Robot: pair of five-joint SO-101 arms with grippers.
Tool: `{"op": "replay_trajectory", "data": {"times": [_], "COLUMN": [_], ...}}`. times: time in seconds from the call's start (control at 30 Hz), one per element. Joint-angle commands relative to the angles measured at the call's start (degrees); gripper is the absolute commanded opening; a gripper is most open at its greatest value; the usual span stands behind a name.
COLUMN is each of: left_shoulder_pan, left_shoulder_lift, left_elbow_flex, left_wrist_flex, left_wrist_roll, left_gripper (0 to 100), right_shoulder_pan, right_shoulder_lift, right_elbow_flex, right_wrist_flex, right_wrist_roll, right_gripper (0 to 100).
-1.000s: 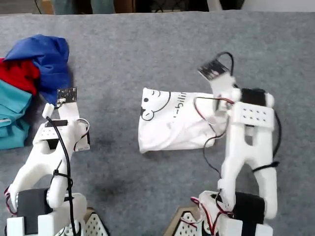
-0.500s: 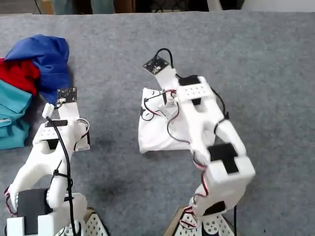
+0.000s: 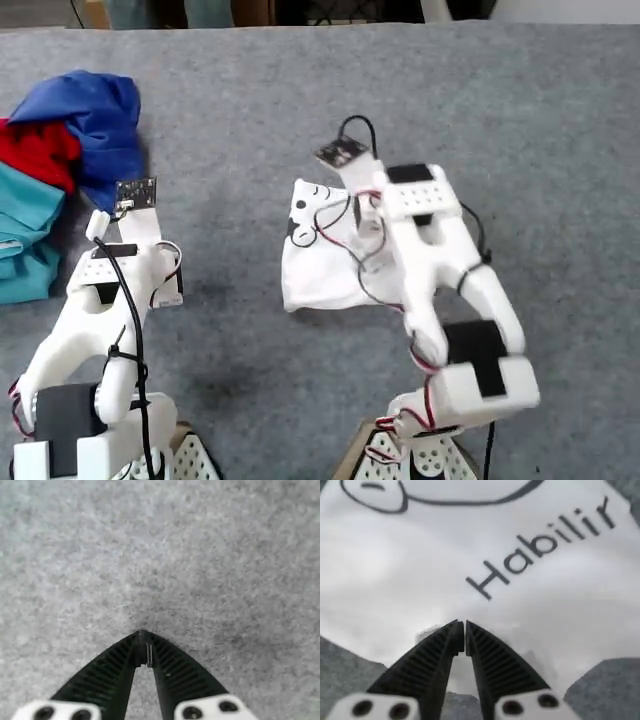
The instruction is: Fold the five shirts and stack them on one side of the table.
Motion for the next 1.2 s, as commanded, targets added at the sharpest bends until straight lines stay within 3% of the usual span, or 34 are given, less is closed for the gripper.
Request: {"op": "replay_trajectory", "data": {"times": [0.0, 0.17, 0.33, 0.6, 0.73, 0.87, 1.03, 1.17], "left_shoulder_pan": [-0.4, -0.4, -0.4, 1.71, 11.91, 28.53, 45.93, 53.23], "left_shoulder_lift": [-0.88, -0.88, -0.88, -0.88, -2.11, -2.81, 2.37, 11.25], "left_elbow_flex": [0.04, 0.04, 0.04, -4.62, -17.98, -33.27, -38.99, -43.56], "left_wrist_flex": [-0.7, -0.7, -0.7, 0.0, 10.02, 18.2, 13.27, 9.05], "left_wrist_roll": [0.62, 0.62, 0.62, 0.53, 0.53, -0.97, -7.38, -7.38], "left_gripper": [3, 3, 3, 3, 3, 3, 3, 3], "right_shoulder_pan": [5.8, 18.64, 29.8, 26.29, 23.91, 33.32, 45.98, 50.02], "right_shoulder_lift": [-8.13, -17.1, -27.47, -40.04, -42.86, -43.82, -43.47, -42.51], "right_elbow_flex": [8.57, 18.86, 19.74, 16.92, 14.9, 9.71, 11.12, 17.63], "right_wrist_flex": [-3.43, -5.01, -5.01, -4.92, -4.84, -3.43, -3.25, -3.52], "right_wrist_roll": [2.73, 9.23, 13.98, 13.8, 12.22, 10.2, 12.31, 14.33], "right_gripper": [1.4, 1.4, 1.5, 1.5, 1.5, 1.5, 1.5, 1.5]}}
